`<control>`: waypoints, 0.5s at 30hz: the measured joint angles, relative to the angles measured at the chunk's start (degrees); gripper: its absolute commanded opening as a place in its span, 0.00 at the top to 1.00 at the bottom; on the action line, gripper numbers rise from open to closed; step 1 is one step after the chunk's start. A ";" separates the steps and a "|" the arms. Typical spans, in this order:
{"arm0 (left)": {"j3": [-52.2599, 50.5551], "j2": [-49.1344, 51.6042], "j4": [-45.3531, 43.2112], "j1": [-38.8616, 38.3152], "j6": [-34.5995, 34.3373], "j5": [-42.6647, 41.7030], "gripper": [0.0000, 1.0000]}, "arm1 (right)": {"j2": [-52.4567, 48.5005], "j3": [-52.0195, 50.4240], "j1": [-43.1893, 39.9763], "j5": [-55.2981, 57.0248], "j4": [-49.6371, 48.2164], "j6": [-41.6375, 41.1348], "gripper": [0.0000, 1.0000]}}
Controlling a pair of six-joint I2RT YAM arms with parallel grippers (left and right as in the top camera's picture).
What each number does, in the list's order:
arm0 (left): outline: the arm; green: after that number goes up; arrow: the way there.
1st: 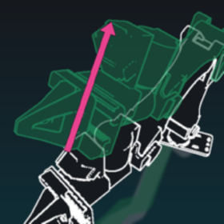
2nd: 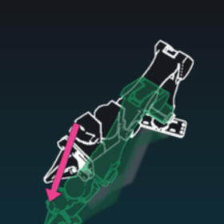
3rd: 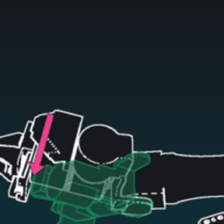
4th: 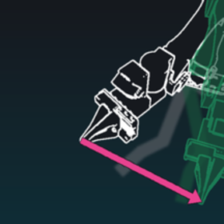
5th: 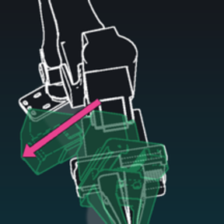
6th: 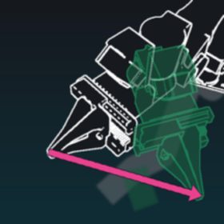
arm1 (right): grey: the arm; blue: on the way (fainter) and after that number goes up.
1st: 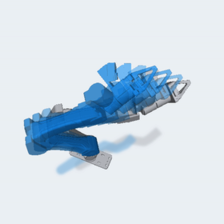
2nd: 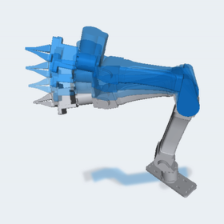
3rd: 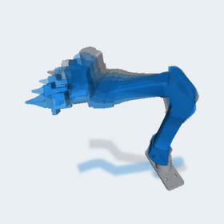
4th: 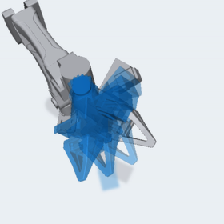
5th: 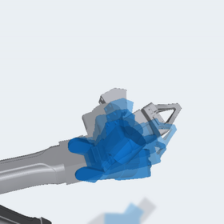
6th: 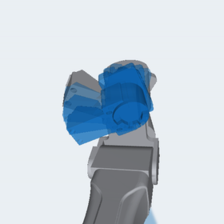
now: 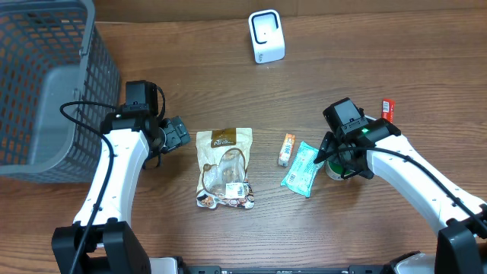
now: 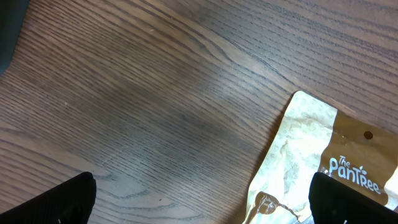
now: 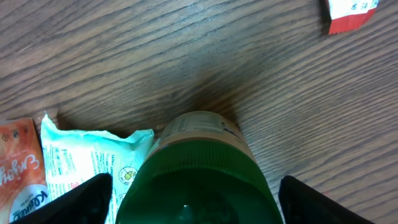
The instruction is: Scan the item barcode
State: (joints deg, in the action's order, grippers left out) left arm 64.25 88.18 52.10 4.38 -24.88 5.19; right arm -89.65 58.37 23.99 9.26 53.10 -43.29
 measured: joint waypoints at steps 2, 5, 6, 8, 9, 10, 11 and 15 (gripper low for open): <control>0.00 0.00 -0.02 0.00 0.00 0.00 0.00 | 0.00 0.00 0.02 0.20 0.11 -0.02 0.21; 0.00 0.00 -0.02 0.00 0.00 0.00 0.00 | 0.00 0.00 0.02 0.24 0.17 -0.04 0.25; 0.00 0.00 0.00 0.00 0.00 0.00 0.00 | 0.00 0.00 0.02 0.26 0.17 0.02 0.28; 0.00 0.00 -0.02 0.00 0.00 0.00 0.00 | 0.00 0.00 0.02 0.42 0.26 0.04 0.28; 0.00 0.00 0.00 0.00 0.00 0.00 0.00 | 0.00 -0.02 0.00 0.48 0.26 0.04 0.29; 0.00 0.00 -0.02 0.00 0.00 0.00 0.00 | 0.00 -0.02 0.00 0.63 0.26 0.07 0.29; 0.00 0.00 0.00 0.00 0.00 0.00 0.00 | 0.00 -0.02 0.00 0.70 0.26 0.26 0.29; 0.00 0.00 0.00 0.00 0.00 0.00 0.00 | 0.00 -0.02 0.02 2.80 0.26 2.99 0.32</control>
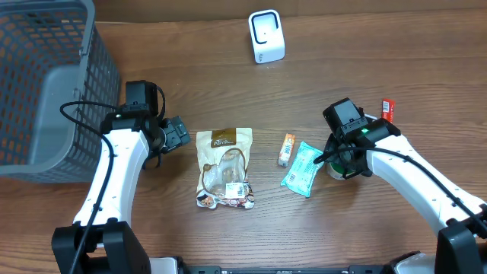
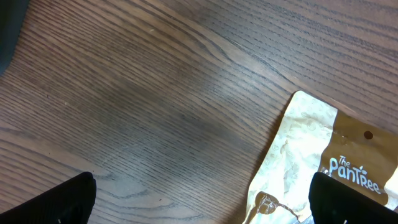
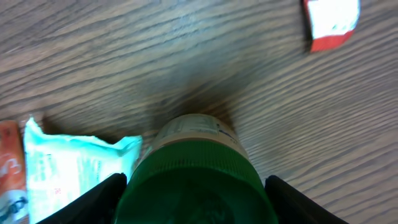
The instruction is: Scan the item barcode
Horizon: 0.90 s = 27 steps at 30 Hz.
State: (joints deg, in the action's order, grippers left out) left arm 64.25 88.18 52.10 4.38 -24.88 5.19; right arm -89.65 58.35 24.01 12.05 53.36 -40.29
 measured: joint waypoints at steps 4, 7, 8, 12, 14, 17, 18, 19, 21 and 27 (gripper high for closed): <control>0.00 0.00 0.00 0.00 0.00 0.00 0.00 | 0.00 -0.07 0.04 3.85 -0.46 3.85 0.32; 0.00 0.00 0.00 0.00 0.00 0.00 0.00 | 0.00 -0.35 0.02 6.03 -1.99 6.82 0.33; 0.00 0.00 0.00 0.00 0.00 0.00 0.00 | 0.00 -0.42 0.02 6.54 -2.73 7.61 0.33; 0.00 0.00 0.00 0.00 0.00 0.00 0.00 | 0.00 -0.42 0.04 7.34 -5.16 9.05 0.34; 0.00 0.00 0.00 0.00 0.00 0.00 0.00 | 0.00 -0.42 0.02 7.63 -6.25 9.40 0.34; 0.00 0.00 0.00 0.00 0.00 0.00 0.00 | 0.00 -0.42 0.02 7.76 -7.08 9.70 0.34; 0.00 0.00 -0.02 0.00 0.00 0.00 0.00 | 0.00 -0.42 0.02 7.82 -7.08 9.86 0.33; 0.00 0.00 -0.02 0.00 0.00 0.00 0.00 | 0.00 -0.42 0.02 7.87 -7.08 9.92 0.33; 0.00 0.00 0.00 0.00 0.00 0.00 0.00 | 0.00 -0.44 0.02 7.82 -7.04 10.05 0.29; 0.00 0.00 -0.02 0.00 0.00 0.00 0.00 | 0.00 -0.44 0.02 7.52 -7.17 10.45 0.09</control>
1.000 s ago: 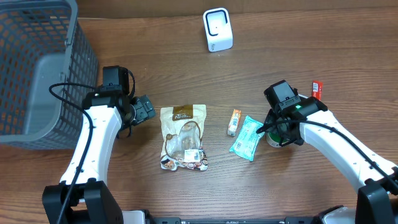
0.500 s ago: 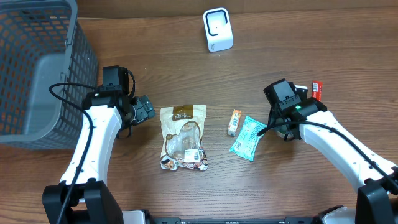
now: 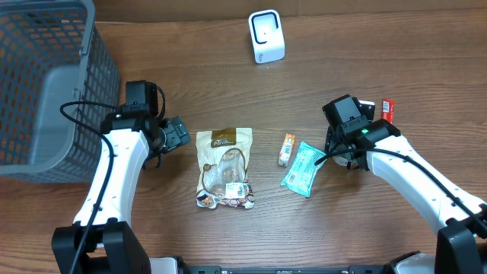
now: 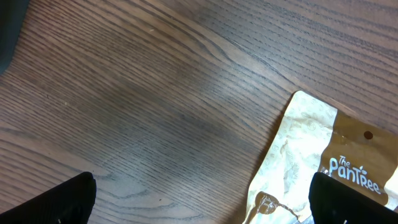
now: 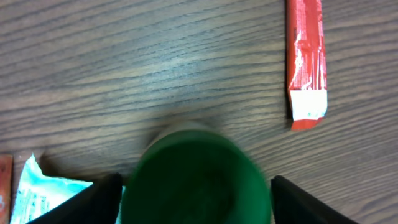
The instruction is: Scan the item barcode
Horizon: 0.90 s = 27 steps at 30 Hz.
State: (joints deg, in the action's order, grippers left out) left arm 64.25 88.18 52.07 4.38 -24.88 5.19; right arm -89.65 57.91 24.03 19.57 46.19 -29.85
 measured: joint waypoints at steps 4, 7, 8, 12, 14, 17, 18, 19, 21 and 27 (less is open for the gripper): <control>0.00 0.00 0.02 0.00 0.00 0.00 0.00 | 0.00 0.39 0.00 -0.35 1.97 0.02 0.04; 0.00 0.00 0.02 0.00 0.00 0.00 0.00 | -0.04 3.02 0.00 -0.50 5.46 0.07 0.01; 0.00 0.00 0.02 0.00 0.00 0.00 0.00 | -0.07 4.46 0.00 -0.57 6.67 0.07 0.00; 0.00 0.00 0.00 0.00 0.00 0.00 0.00 | -0.09 9.79 0.00 -1.46 10.54 0.04 0.00; 0.00 0.00 0.02 0.00 0.00 0.00 0.00 | -0.09 10.84 -0.04 -2.86 11.23 0.00 0.00; 0.00 0.00 0.02 0.00 0.00 0.00 0.00 | -0.09 10.93 -0.20 -4.61 13.64 -0.66 0.00; 0.00 0.00 0.00 0.00 0.00 0.00 0.00 | -0.09 10.93 -0.42 -5.05 14.40 -0.96 0.00; 0.00 0.00 0.02 0.00 0.00 0.00 0.00 | -0.09 10.93 -0.79 -5.38 14.99 -1.49 0.00; 0.00 0.00 0.02 0.00 0.00 0.00 0.00 | -0.09 10.93 -1.46 -5.77 15.47 -1.88 0.00; 0.00 0.00 0.00 0.00 0.00 0.00 0.00 | -0.09 10.71 -2.67 -6.03 15.13 -0.07 0.00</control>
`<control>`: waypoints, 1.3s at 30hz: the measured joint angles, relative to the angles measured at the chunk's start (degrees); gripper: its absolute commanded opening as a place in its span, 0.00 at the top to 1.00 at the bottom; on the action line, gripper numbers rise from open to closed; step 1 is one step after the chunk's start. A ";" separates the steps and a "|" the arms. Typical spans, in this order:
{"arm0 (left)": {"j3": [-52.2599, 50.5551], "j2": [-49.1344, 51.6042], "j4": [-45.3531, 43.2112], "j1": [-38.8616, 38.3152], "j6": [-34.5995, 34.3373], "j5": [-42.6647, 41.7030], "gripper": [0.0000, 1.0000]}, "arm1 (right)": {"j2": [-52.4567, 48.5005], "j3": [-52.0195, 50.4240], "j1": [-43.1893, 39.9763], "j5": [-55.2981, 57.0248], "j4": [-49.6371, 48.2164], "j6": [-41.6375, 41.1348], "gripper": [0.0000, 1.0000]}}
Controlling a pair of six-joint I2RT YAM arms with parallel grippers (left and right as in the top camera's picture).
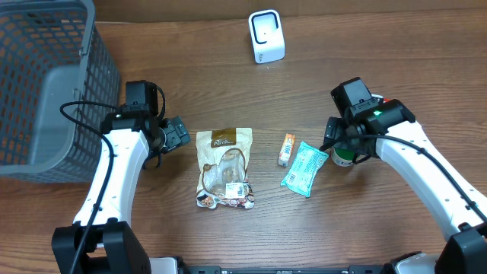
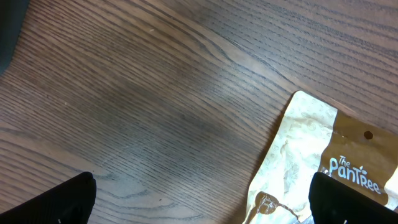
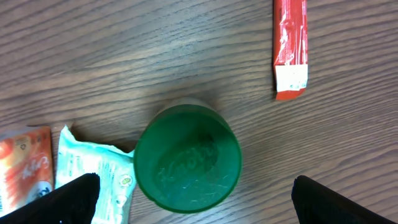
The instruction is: Scan the item barcode
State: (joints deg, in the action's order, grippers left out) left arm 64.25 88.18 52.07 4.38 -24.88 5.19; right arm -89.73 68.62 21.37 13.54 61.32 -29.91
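A white barcode scanner point(image 1: 266, 36) stands at the table's far edge. A jar with a green lid point(image 1: 344, 157) stands upright right of centre. In the right wrist view the green lid point(image 3: 188, 158) is seen straight from above. My right gripper point(image 3: 196, 205) hovers over it, open, both fingers well clear of the lid. My left gripper point(image 2: 202, 202) is open over bare wood, just left of the tan Pantree pouch point(image 2: 323, 168). In the overhead view the left gripper point(image 1: 176, 135) sits beside that pouch point(image 1: 223, 167).
A teal packet point(image 1: 303, 169) lies against the jar's left side, with a small orange packet point(image 1: 286, 149) beyond it. A red stick packet point(image 3: 291, 46) lies behind the jar. A grey mesh basket point(image 1: 46, 84) fills the far left corner.
My right gripper has risen off the jar: the lid looks smaller and sharp now, and the fingers stand wider apart from it. The left arm has not moved.
My right gripper first stood low behind the jar with its fingers either side of the green lid, then had them close against the lid. Later it looked straight down on the lid at close range. Now it is higher and open. The left gripper stayed open by the pouch.
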 measured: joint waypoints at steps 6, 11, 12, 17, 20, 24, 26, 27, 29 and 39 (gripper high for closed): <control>0.00 0.00 0.00 0.00 0.00 0.00 0.00 | 0.00 -0.81 0.00 -2.21 -0.57 -1.95 0.16; 0.00 0.00 0.02 0.00 0.00 0.00 0.00 | 0.00 -0.81 0.00 -2.91 -0.79 -9.90 0.12; 0.00 0.00 0.00 0.00 0.00 0.00 0.00 | 0.00 -0.81 0.00 -2.91 -0.70 -11.54 0.09; 0.00 0.00 0.02 0.00 0.00 0.00 0.00 | 0.00 -0.87 0.00 -3.13 -0.48 -18.08 0.00; 0.00 0.00 0.02 0.00 0.00 0.00 0.00 | 0.00 -2.03 0.00 -3.15 -2.16 -22.01 0.00; 0.00 0.00 0.02 0.00 0.00 0.00 0.00 | 0.00 -5.86 0.00 -3.28 -6.95 -25.83 0.00; 0.00 0.00 0.02 0.00 0.00 0.00 0.00 | 0.00 -7.21 0.00 -3.28 -8.00 -26.75 0.03; 0.00 0.00 0.02 0.00 0.00 0.00 0.00 | -0.02 -7.65 0.00 -3.26 -8.22 -27.08 0.07; 0.00 0.00 0.02 0.00 0.00 0.00 0.00 | -0.02 -8.04 0.00 -3.23 -8.74 -27.87 0.24; 0.00 0.00 0.00 0.00 0.00 0.00 0.00 | -0.02 -8.04 0.00 -3.04 -8.59 -28.13 0.34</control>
State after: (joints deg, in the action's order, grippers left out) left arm 64.25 88.18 52.07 4.38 -24.88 5.19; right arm -89.76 60.58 21.37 10.50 52.73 -58.04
